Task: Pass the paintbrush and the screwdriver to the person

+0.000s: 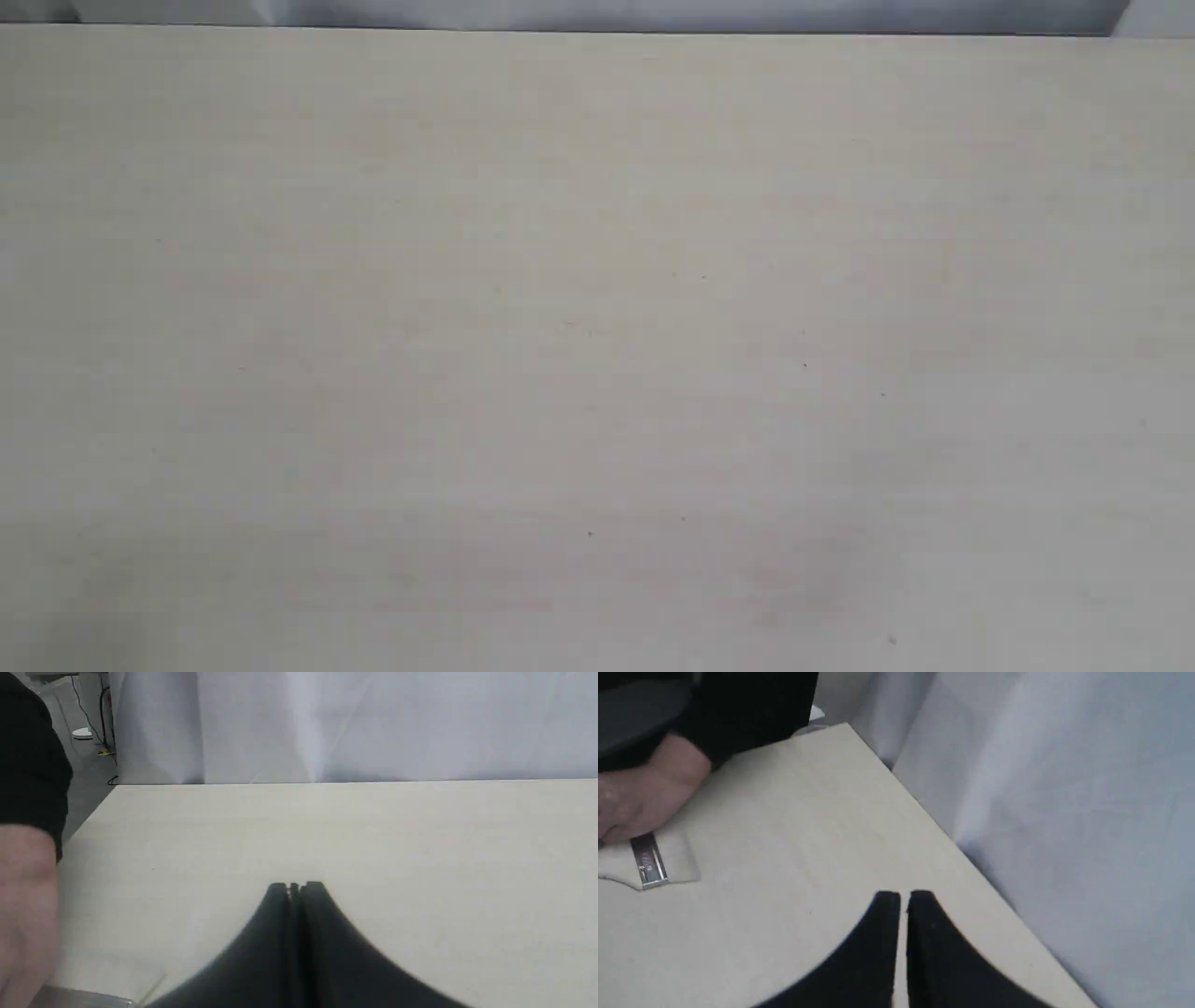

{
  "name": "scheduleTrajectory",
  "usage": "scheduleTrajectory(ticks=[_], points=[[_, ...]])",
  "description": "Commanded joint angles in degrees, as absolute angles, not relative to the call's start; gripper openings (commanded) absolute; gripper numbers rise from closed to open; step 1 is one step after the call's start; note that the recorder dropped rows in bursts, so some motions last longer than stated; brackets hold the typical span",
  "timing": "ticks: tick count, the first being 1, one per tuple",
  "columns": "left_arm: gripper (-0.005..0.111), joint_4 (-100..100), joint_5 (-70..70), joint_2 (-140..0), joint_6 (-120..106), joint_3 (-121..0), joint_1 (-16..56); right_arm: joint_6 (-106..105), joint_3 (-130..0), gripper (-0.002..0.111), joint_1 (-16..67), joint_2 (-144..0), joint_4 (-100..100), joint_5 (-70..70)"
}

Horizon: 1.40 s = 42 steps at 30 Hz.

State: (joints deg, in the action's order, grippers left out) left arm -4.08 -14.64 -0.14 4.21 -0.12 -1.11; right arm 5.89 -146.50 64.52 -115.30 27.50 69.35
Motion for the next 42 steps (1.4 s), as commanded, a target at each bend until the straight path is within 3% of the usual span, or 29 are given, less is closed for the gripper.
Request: scheduleTrajectory(ticks=[1, 11, 16, 27, 32, 42], points=[[0.000, -3.83, -14.31, 0.00, 4.32, 0.00, -0.64, 3.64, -146.59, 0.004, 67.53, -110.30, 31.04, 69.96], [0.000, -3.83, -14.31, 0.00, 4.32, 0.00, -0.64, 8.55, -145.69, 0.004, 74.80, -94.36, 40.65, 69.96], [0.000, -3.83, -14.31, 0.00, 4.32, 0.00, -0.64, 9.24, -136.97, 0.004, 76.15, -85.52, 44.98, 69.96], [0.000, -3.83, -14.31, 0.00, 4.32, 0.00, -0.64, 26.82, -88.65, 0.004, 73.79, -63.93, 68.90, 69.96], [0.000, -3.96, -14.29, 0.00, 4.32, 0.00, -0.64, 33.85, -69.49, 0.004, 71.27, -54.80, 57.28, 69.03], [0.000, -3.96, -14.29, 0.00, 4.32, 0.00, -0.64, 31.86, -46.40, 0.004, 71.27, -43.70, 32.57, 37.26]])
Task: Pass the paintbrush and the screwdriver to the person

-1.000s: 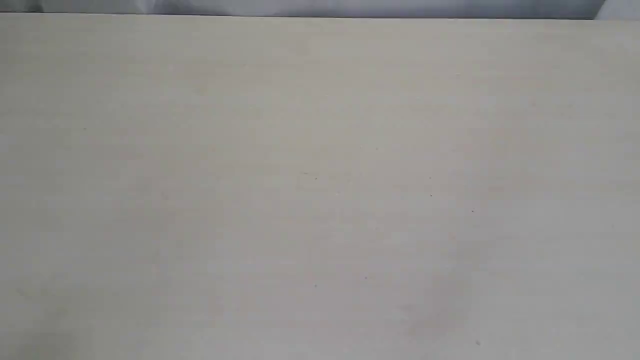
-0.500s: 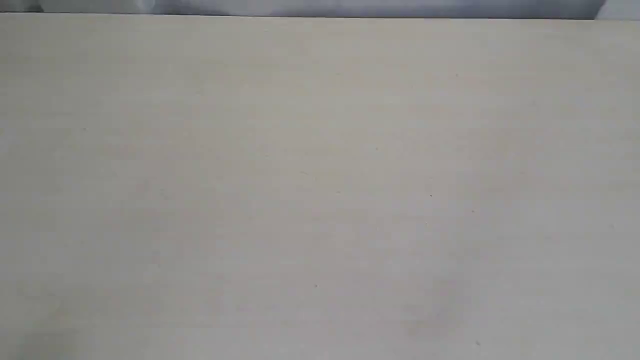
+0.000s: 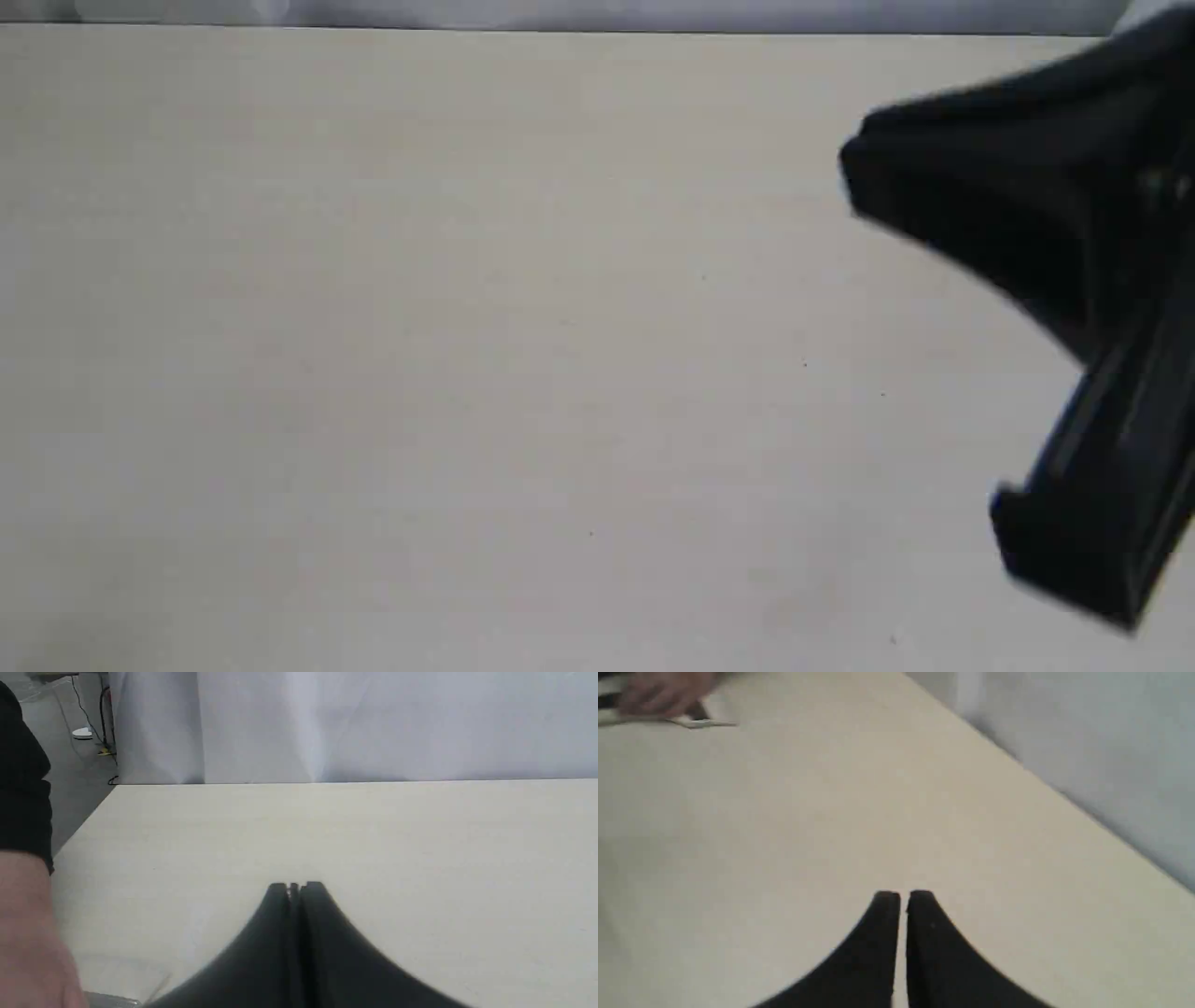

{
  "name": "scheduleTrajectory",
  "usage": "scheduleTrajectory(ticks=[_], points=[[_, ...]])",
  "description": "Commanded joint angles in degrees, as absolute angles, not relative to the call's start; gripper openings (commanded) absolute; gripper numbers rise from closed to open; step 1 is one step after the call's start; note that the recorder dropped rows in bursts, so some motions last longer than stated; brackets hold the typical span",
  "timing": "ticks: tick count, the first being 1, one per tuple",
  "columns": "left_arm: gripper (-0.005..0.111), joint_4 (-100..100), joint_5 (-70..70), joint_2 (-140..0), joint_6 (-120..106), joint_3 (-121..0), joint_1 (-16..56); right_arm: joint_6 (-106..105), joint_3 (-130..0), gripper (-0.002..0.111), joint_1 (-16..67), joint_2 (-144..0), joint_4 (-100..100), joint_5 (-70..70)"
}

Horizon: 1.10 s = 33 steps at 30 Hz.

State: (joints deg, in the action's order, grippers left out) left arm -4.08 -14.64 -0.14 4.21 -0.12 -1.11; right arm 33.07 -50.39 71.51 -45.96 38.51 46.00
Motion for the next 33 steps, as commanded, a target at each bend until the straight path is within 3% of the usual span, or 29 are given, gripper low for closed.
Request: scheduleTrajectory(ticks=[1, 5, 11, 15, 19, 25, 33], points=[[0.000, -3.96, -14.29, 0.00, 4.32, 0.00, -0.64, 30.39, -44.52, 0.004, 71.27, -43.03, 30.51, 34.76], [0.000, -3.96, -14.29, 0.00, 4.32, 0.00, -0.64, 25.33, -39.11, 0.004, 71.27, -41.61, 21.55, 29.70], [0.000, -3.96, -14.29, 0.00, 4.32, 0.00, -0.64, 29.21, -37.14, 0.004, 71.27, -40.85, 16.70, 39.94], [0.000, -3.96, -14.29, 0.00, 4.32, 0.00, -0.64, 38.22, -37.14, 0.004, 71.27, -40.85, 17.21, 38.55], [0.000, -3.95, -14.34, 0.00, 4.32, 0.00, -0.64, 39.77, -36.22, 0.004, 71.27, -40.85, 17.21, 30.73], [0.000, -3.95, -14.34, 0.00, 4.32, 0.00, -0.64, 28.92, -25.94, 0.004, 70.95, -38.97, 17.42, 7.99], [0.000, -3.95, -14.34, 0.00, 4.32, 0.00, -0.64, 28.06, -7.74, 0.004, 50.12, -26.41, 18.07, -7.91]])
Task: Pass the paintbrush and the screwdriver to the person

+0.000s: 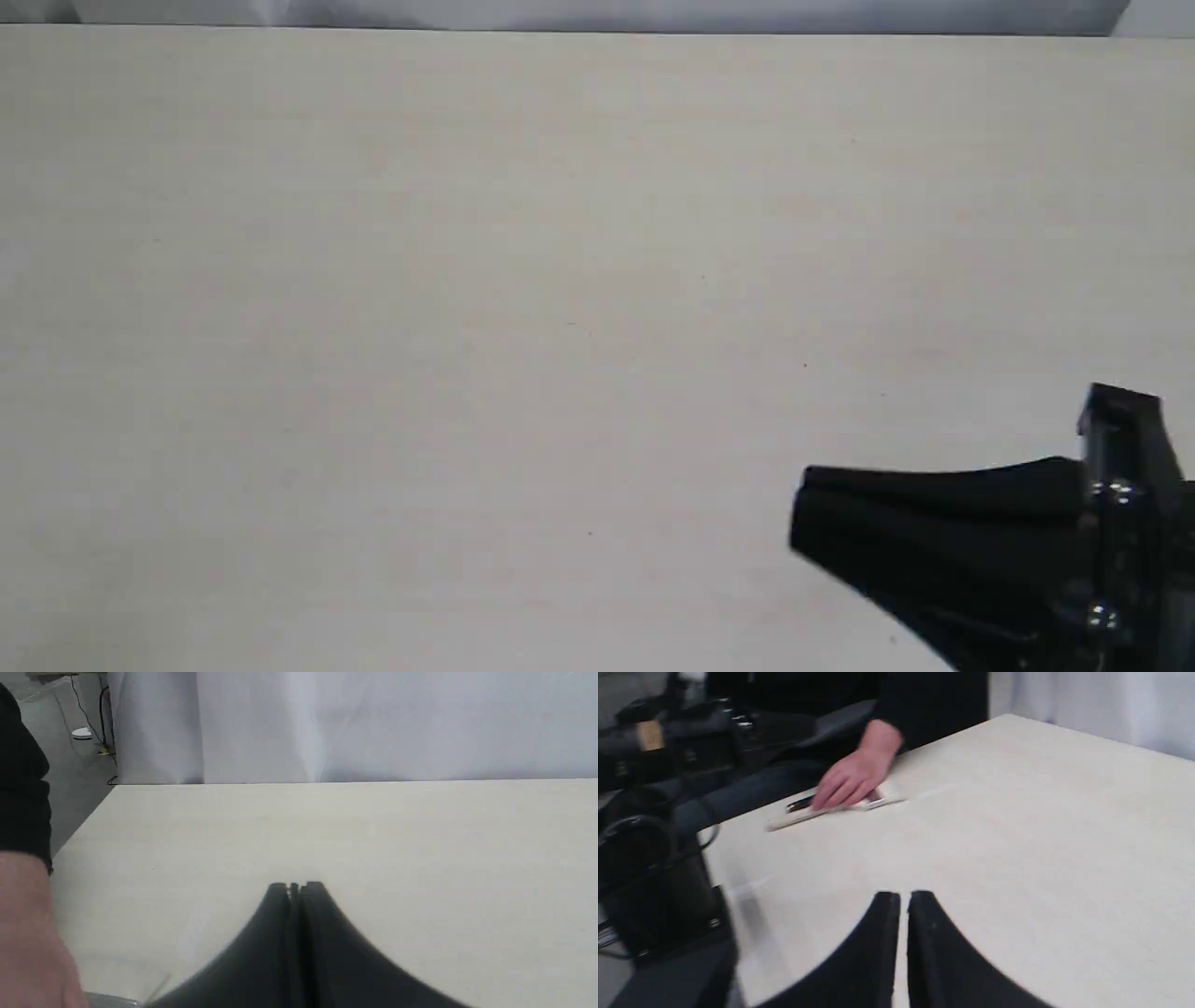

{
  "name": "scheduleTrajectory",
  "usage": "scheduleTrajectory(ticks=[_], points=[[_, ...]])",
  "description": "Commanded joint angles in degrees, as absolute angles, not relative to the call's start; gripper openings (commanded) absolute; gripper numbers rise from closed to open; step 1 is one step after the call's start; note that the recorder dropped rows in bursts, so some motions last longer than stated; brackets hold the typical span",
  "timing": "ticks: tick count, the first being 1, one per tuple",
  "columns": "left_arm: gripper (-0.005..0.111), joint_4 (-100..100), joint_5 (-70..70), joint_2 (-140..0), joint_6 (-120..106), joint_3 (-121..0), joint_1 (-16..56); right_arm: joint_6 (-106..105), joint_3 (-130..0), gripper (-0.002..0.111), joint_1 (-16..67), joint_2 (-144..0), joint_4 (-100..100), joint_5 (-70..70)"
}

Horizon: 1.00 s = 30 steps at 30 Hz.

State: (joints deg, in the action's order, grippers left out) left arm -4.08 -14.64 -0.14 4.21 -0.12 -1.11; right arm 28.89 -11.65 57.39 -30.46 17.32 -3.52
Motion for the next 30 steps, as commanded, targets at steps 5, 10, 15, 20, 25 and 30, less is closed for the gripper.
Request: scheduleTrajectory(ticks=[5, 10, 15, 20, 25, 30], points=[[0.000, -3.95, -14.34, 0.00, 4.32, 0.00, -0.64, 28.21, -3.80, 0.004, 35.33, -18.75, 18.07, -8.53], [0.000, -3.95, -14.34, 0.00, 4.32, 0.00, -0.64, 28.06, -3.80, 0.004, 21.37, -14.47, 18.07, -7.85], [0.000, -3.95, -14.23, 0.00, 4.32, 0.00, -0.64, 28.77, -3.80, 0.004, 7.49, -13.16, 18.07, -8.83], [0.000, -3.95, -14.23, 0.00, 4.32, 0.00, -0.64, 28.77, -3.80, 0.004, -4.51, -9.32, 18.07, -6.28], [0.000, -3.95, -14.23, 0.00, 4.32, 0.00, -0.64, 28.66, -3.80, 0.004, -11.95, -2.17, 21.01, -1.40], [0.000, -3.95, -14.23, 0.00, 4.32, 0.00, -0.64, 28.66, -3.80, 0.004, -12.67, 0.00, 23.64, 0.00]])
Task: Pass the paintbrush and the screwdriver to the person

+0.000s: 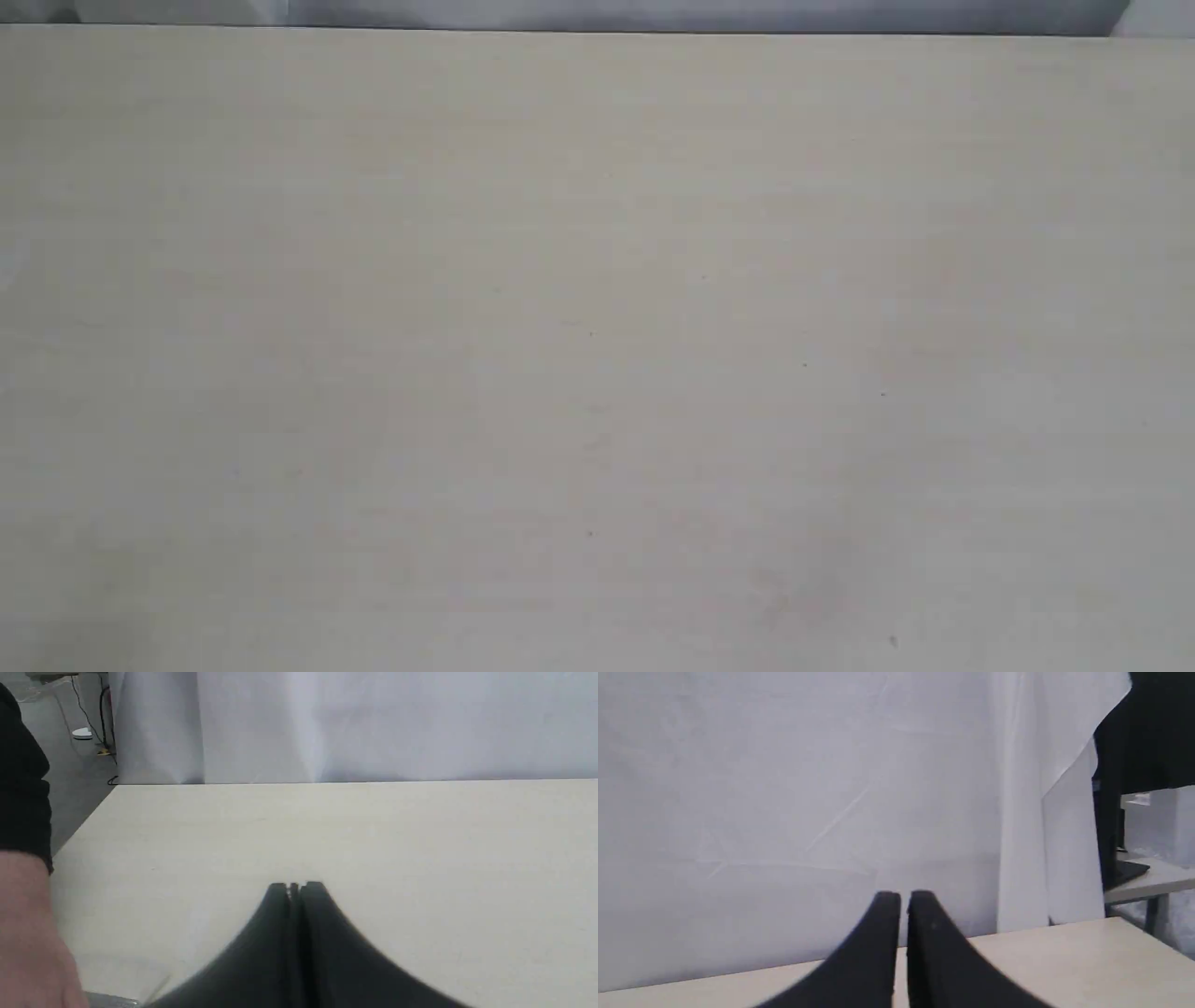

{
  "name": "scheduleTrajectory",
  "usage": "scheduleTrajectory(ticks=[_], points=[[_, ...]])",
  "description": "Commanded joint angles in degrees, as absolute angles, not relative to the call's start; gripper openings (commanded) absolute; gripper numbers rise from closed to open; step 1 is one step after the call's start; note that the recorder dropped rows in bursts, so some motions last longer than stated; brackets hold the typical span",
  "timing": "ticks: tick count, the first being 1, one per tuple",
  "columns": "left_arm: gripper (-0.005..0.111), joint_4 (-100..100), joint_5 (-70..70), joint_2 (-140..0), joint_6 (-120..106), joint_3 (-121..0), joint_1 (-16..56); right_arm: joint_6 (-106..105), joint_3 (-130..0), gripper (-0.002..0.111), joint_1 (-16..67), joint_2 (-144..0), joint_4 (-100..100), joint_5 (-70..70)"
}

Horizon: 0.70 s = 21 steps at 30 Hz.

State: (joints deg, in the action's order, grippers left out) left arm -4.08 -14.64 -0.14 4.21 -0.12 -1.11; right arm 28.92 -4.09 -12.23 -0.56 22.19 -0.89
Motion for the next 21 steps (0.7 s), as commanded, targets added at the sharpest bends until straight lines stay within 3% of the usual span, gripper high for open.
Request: scheduleTrajectory(ticks=[1, 21], points=[[0.000, -3.95, -14.23, 0.00, 4.32, 0.00, -0.64, 28.66, -3.80, 0.004, -12.67, 0.00, 23.64, 0.00], [0.000, -3.84, -14.41, 0.00, 4.32, 0.00, -0.64, 18.84, 0.00, 0.004, -8.44, 0.00, 19.41, 0.79]])
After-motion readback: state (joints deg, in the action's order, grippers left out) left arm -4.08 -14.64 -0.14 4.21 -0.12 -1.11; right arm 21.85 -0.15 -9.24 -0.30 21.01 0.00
